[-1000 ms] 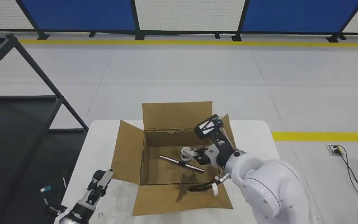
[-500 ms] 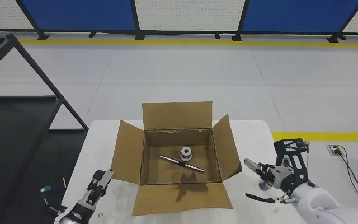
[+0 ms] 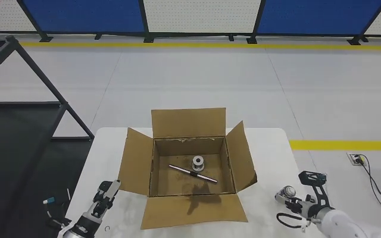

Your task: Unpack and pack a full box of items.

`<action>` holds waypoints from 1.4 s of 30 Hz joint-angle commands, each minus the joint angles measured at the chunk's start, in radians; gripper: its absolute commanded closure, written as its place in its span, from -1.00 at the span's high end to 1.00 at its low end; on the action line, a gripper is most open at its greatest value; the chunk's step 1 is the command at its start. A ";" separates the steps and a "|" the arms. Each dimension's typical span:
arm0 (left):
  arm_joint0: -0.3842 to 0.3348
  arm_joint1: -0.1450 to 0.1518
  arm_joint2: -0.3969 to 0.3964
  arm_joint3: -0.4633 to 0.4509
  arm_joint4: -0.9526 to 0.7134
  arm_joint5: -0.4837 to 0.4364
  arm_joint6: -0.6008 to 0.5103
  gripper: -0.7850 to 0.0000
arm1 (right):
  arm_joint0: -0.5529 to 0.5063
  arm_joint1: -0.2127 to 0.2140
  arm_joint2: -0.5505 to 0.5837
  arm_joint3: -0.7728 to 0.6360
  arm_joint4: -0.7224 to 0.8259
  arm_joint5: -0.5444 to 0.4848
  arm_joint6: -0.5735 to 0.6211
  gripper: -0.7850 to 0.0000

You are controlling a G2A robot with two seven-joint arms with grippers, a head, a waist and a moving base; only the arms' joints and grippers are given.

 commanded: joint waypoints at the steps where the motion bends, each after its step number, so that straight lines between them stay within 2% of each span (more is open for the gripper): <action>1: 0.000 0.000 0.000 0.000 0.000 0.000 0.000 1.00 | 0.022 0.002 -0.015 0.033 -0.020 0.022 0.001 1.00; 8: 0.000 0.000 0.000 0.000 0.000 0.000 0.000 1.00 | 0.105 0.011 -0.064 0.137 -0.075 0.068 0.004 1.00; 9: 0.000 0.000 0.000 0.000 0.000 0.000 0.000 1.00 | 0.117 0.013 -0.069 0.151 -0.079 0.070 0.006 0.41; 10: 0.000 0.000 0.000 0.000 0.000 0.000 0.000 1.00 | 0.128 0.014 -0.073 0.164 -0.082 0.071 0.008 -0.07; 13: 0.000 0.000 0.000 0.000 0.000 0.000 0.000 1.00 | 0.148 0.018 -0.083 0.188 -0.089 0.074 0.012 -0.87; 14: 0.000 0.000 0.000 0.000 0.000 0.000 0.000 1.00 | 0.152 0.019 -0.085 0.193 -0.091 0.076 0.013 -1.00; 19: 0.000 0.000 0.000 0.000 0.000 0.000 0.000 1.00 | 0.160 0.025 -0.090 0.200 -0.092 0.083 0.019 -1.00; 24: 0.000 0.000 0.000 0.000 0.000 0.000 0.000 1.00 | 0.128 0.029 -0.069 0.134 -0.059 0.105 -0.025 -1.00; 27: 0.000 0.000 0.000 0.000 0.000 0.000 0.000 1.00 | 0.097 0.031 -0.049 0.039 -0.026 0.117 -0.053 -1.00; 33: 0.000 0.000 0.000 0.000 0.000 0.000 0.000 1.00 | 0.067 0.037 -0.055 -0.242 -0.023 0.123 -0.054 -1.00; 37: 0.000 0.000 0.000 0.000 0.000 0.000 0.000 1.00 | 0.132 0.042 -0.130 -0.413 -0.093 0.161 0.027 -1.00; 42: 0.000 0.000 0.000 0.000 0.000 0.000 0.000 1.00 | 0.316 0.044 -0.277 -0.428 -0.148 0.158 0.100 -1.00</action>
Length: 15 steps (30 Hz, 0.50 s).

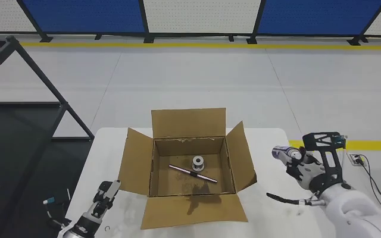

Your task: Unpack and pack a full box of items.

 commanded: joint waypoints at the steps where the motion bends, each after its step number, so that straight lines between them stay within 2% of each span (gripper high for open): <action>1: 0.000 0.000 0.000 0.000 0.000 0.000 0.000 1.00 | 0.085 -0.001 -0.068 0.002 0.018 -0.010 0.051 -1.00; 4: 0.000 0.000 0.000 0.000 0.000 0.000 0.000 1.00 | 0.215 -0.004 -0.173 0.008 0.061 -0.020 0.193 -1.00; 6: 0.000 0.000 0.000 0.000 0.000 0.000 0.000 1.00 | 0.308 -0.010 -0.258 0.062 0.109 -0.023 0.233 -1.00; 11: 0.000 0.000 0.000 0.000 0.000 0.000 0.000 1.00 | 0.515 -0.038 -0.473 0.279 0.136 -0.002 0.238 -1.00; 15: 0.000 0.000 0.000 0.000 0.000 0.000 0.000 1.00 | 0.615 -0.069 -0.625 0.479 0.198 0.004 0.204 -1.00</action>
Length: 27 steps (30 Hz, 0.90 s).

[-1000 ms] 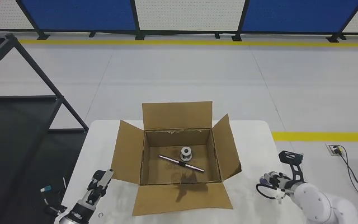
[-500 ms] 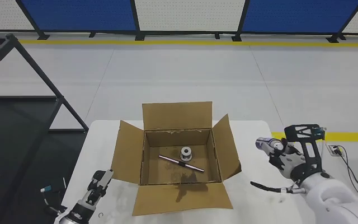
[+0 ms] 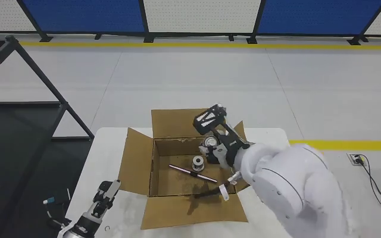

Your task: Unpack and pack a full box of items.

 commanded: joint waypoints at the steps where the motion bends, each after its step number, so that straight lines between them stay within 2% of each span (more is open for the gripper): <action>1: 0.000 0.000 0.000 0.000 0.000 0.000 0.000 1.00 | 0.041 -0.012 -0.065 0.100 0.022 -0.017 -0.012 -1.00; 6: 0.000 0.000 0.000 0.000 0.000 0.000 0.000 1.00 | 0.096 -0.050 -0.188 0.314 0.111 -0.051 -0.081 -1.00; 15: 0.000 0.000 0.000 0.000 0.000 0.000 0.000 1.00 | 0.130 -0.111 -0.326 0.621 0.179 -0.114 -0.235 -1.00; 21: 0.000 0.000 0.000 0.000 0.000 0.000 0.000 1.00 | 0.154 -0.151 -0.386 0.744 0.170 -0.097 -0.322 -1.00; 27: 0.000 0.000 0.000 0.000 0.000 0.000 0.000 1.00 | 0.192 -0.194 -0.426 0.868 0.209 -0.132 -0.351 -1.00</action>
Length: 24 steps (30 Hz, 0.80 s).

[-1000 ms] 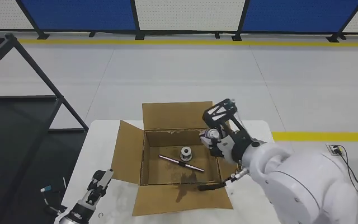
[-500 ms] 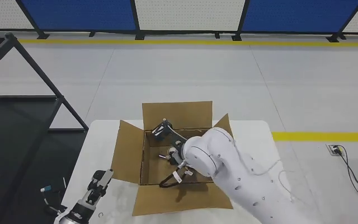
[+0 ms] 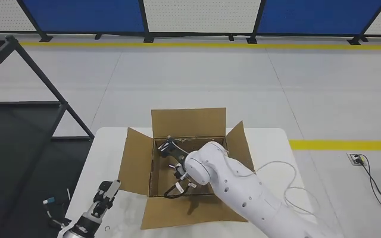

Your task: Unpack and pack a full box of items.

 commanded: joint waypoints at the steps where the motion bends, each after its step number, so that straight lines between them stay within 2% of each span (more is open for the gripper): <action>1: 0.000 0.000 0.000 0.000 0.000 0.000 0.000 1.00 | 0.011 -0.013 -0.013 0.035 0.008 -0.011 -0.003 -1.00; 9: 0.000 0.000 0.000 0.000 0.000 0.000 0.000 1.00 | 0.057 -0.075 -0.056 0.187 0.039 -0.032 -0.036 -0.99; 10: 0.000 0.000 0.000 0.000 0.000 0.000 0.000 1.00 | 0.062 -0.082 -0.060 0.205 0.043 -0.036 -0.039 -0.87; 11: 0.000 0.000 0.000 0.000 0.000 0.000 0.000 1.00 | 0.066 -0.089 -0.063 0.221 0.047 -0.039 -0.042 -0.61; 13: 0.000 0.000 0.000 0.000 0.000 0.000 0.000 1.00 | 0.075 -0.102 -0.068 0.252 0.054 -0.045 -0.046 -0.22; 15: 0.000 0.000 0.000 0.000 0.000 0.000 0.000 1.00 | 0.083 -0.114 -0.072 0.278 0.060 -0.053 -0.050 -0.04; 16: 0.000 0.000 0.000 0.000 0.000 0.000 0.000 1.00 | 0.087 -0.120 -0.073 0.291 0.063 -0.056 -0.052 0.17; 17: 0.000 0.000 0.000 0.000 0.000 0.000 0.000 1.00 | 0.090 -0.125 -0.073 0.303 0.065 -0.059 -0.054 0.65; 18: 0.000 0.000 0.000 0.000 0.000 0.000 0.000 1.00 | 0.093 -0.130 -0.074 0.314 0.068 -0.061 -0.056 0.87; 24: 0.000 0.000 0.000 0.000 0.000 0.000 0.000 1.00 | 0.111 -0.146 -0.060 0.348 0.074 -0.067 -0.070 1.00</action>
